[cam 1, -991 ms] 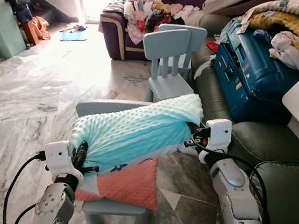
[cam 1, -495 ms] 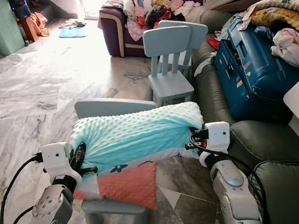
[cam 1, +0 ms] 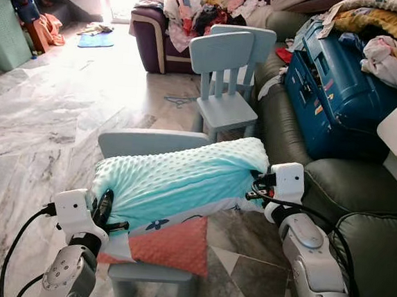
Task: Move the pillow to the sofa
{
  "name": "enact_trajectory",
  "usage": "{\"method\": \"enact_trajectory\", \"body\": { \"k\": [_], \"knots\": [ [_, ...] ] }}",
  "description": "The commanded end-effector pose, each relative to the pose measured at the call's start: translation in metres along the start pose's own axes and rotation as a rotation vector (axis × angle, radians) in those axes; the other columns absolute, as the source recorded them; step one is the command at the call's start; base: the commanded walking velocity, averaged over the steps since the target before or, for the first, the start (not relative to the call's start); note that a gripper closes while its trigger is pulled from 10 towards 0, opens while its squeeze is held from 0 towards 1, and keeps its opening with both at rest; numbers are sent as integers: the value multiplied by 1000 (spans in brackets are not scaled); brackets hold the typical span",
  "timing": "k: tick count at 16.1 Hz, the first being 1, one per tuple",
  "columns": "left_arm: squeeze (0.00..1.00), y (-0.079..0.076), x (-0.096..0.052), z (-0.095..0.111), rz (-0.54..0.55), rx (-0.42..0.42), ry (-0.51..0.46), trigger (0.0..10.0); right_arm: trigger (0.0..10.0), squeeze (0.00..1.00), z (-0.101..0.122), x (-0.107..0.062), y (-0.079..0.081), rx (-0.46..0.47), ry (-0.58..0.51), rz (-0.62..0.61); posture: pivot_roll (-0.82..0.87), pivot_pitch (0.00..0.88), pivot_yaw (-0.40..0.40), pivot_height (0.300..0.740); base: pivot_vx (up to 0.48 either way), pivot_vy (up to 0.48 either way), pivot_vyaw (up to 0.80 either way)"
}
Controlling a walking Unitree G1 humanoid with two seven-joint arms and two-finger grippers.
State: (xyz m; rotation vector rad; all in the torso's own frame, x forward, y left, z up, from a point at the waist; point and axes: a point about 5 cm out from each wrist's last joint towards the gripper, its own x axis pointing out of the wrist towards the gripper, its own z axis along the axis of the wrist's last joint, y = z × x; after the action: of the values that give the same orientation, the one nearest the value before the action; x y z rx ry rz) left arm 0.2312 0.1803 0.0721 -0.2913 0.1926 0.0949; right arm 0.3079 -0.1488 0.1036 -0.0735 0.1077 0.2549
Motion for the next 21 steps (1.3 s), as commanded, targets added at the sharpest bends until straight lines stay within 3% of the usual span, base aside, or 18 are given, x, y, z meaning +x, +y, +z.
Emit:
{"method": "enact_trajectory", "body": {
  "k": [1, 7, 18, 20, 21],
  "knots": [
    [0, 8, -3, 3, 44, 8, -7, 10000, 10000, 0, 3, -1, -7, -1, -6, -34, -168, 90, 48, 740, 0, 0, 0],
    [0, 8, -3, 1, 48, -12, 1, 10000, 10000, 0, 4, -1, -8, 28, -5, -15, -171, 91, 44, 740, -162, 0, 0],
    [0, 6, -2, 4, 34, -44, -14, 10000, 10000, 0, 5, -1, -7, 41, -7, -8, -172, 93, 45, 740, 0, 0, 0],
    [0, 5, -3, 6, 8, 13, -24, 10000, 10000, 0, 5, -1, -7, 43, -7, -7, -172, 94, 49, 740, 0, 0, 0],
    [0, 3, -1, 3, 8, 82, -2, 10000, 10000, 0, 4, -1, -7, 43, -5, -7, -172, 96, 48, 740, 0, 0, 0]
  ]
}}
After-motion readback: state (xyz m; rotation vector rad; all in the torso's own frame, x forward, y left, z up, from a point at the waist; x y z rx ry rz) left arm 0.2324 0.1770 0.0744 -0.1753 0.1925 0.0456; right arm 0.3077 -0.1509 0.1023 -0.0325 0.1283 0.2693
